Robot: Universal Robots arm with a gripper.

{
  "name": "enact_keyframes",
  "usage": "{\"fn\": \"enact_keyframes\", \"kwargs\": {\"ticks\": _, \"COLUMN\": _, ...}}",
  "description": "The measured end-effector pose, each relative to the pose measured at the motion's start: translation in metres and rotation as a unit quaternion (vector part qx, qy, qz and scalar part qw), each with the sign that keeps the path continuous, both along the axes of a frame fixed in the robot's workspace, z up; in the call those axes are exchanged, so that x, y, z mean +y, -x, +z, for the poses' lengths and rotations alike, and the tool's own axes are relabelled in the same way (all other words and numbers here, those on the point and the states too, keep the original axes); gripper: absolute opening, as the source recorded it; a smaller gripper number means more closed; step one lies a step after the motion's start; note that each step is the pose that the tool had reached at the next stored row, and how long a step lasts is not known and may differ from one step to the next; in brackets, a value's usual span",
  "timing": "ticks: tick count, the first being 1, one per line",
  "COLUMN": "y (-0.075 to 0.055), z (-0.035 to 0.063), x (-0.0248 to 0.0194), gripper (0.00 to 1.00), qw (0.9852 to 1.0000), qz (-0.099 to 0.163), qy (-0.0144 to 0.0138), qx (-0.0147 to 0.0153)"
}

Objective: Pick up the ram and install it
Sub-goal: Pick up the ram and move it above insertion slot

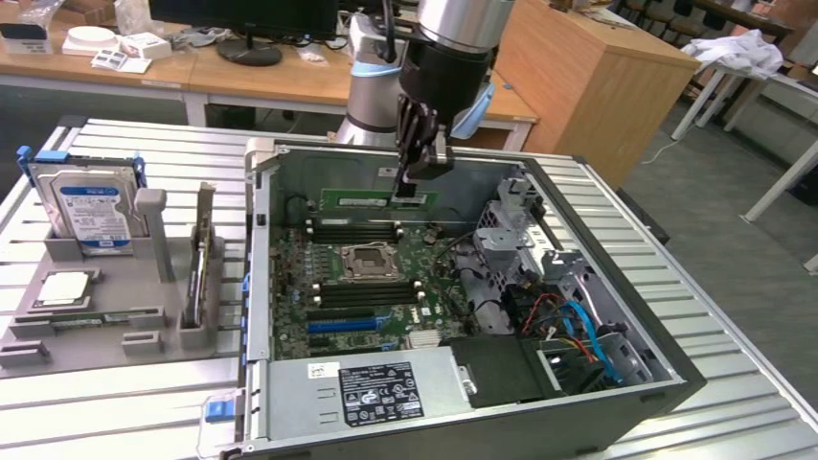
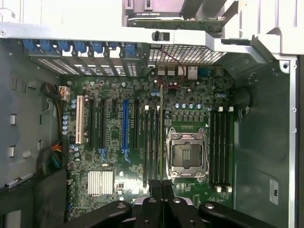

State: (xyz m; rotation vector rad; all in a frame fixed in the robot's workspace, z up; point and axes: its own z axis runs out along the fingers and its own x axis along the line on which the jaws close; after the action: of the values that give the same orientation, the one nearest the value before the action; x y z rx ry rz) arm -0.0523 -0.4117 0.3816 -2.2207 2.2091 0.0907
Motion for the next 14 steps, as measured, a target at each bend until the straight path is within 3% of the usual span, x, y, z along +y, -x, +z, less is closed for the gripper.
{"fn": "enact_keyframes", "kwargs": {"ticks": 5, "y": 0.0000, "z": -0.0071, "x": -0.0008, "gripper": 0.11, "qw": 1.0000, "qz": 0.000, "qy": 0.0000, "qx": 0.0000}}
{"fn": "enact_keyframes", "kwargs": {"ticks": 14, "y": -0.0022, "z": -0.0079, "x": -0.0012, "gripper": 0.11, "qw": 1.0000, "qz": 0.000, "qy": 0.0000, "qx": 0.0000}}
